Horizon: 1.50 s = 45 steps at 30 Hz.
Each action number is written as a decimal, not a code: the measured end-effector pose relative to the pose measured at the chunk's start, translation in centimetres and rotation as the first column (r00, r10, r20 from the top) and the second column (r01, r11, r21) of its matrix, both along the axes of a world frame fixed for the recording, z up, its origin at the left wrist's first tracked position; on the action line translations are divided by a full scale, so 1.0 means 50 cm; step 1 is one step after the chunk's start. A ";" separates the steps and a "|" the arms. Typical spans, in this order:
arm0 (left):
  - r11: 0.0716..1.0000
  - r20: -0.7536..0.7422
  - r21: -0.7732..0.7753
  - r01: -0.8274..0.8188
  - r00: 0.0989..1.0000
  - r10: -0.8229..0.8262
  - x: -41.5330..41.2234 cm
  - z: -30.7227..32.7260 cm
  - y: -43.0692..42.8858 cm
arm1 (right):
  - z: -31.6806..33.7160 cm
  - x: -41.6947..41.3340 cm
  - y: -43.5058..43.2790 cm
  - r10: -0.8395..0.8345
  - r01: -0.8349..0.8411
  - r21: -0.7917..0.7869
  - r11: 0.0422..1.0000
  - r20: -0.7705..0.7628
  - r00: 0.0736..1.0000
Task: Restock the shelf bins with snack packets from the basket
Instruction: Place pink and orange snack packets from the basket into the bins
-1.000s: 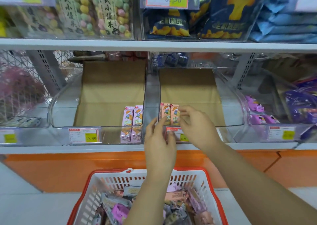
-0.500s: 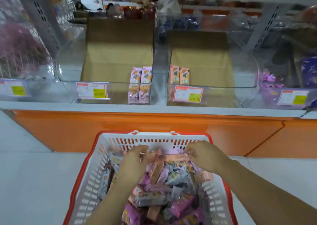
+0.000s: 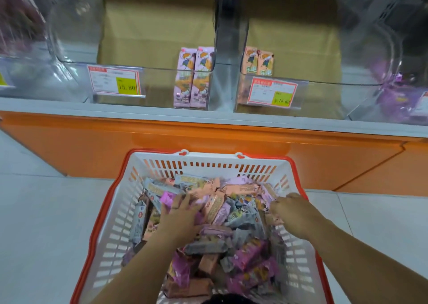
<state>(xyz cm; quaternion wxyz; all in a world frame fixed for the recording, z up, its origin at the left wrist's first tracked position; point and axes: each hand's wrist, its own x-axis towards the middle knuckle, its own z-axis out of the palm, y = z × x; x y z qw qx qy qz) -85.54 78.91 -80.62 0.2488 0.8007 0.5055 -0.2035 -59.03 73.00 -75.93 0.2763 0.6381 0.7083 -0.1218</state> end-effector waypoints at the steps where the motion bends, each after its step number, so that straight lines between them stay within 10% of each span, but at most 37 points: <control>1: 1.000 0.006 0.001 -0.003 1.000 0.003 0.000 0.002 0.000 | 0.006 -0.002 0.003 -0.034 0.034 0.001 0.999 -0.029 0.999; 6: 0.997 0.135 -0.021 -0.078 0.988 0.080 0.011 0.040 0.007 | 0.078 -0.014 0.035 -0.267 0.273 -0.031 0.961 -0.349 0.898; 18: 0.964 0.734 -0.252 -0.089 0.631 0.250 0.100 0.370 -0.022 | 0.377 -0.044 0.011 -0.175 0.557 0.128 0.821 -0.871 0.459; 25: 0.838 0.807 -0.462 -0.290 0.254 0.533 0.162 0.458 -0.053 | 0.420 -0.013 -0.021 -0.185 0.805 -0.148 0.575 -0.982 -0.049; 31: 0.626 0.677 -0.734 -0.265 -0.358 0.643 0.233 0.500 -0.057 | 0.438 -0.011 -0.018 -0.109 0.705 -0.466 0.534 -0.865 -0.489; 35: 0.550 0.544 -0.812 -0.198 -0.599 0.588 0.257 0.496 -0.048 | 0.441 -0.021 -0.019 -0.190 0.710 -0.288 0.643 -0.958 -0.216; 37: 0.573 0.585 -0.788 -0.224 -0.561 0.585 0.261 0.485 -0.041 | 0.441 -0.025 -0.017 -0.172 0.706 -0.172 0.687 -0.982 -0.072; 45: 0.788 0.895 -0.445 -0.426 -0.198 0.399 0.261 0.497 0.026 | 0.445 -0.018 0.027 -0.059 0.713 -0.018 0.701 -0.998 0.033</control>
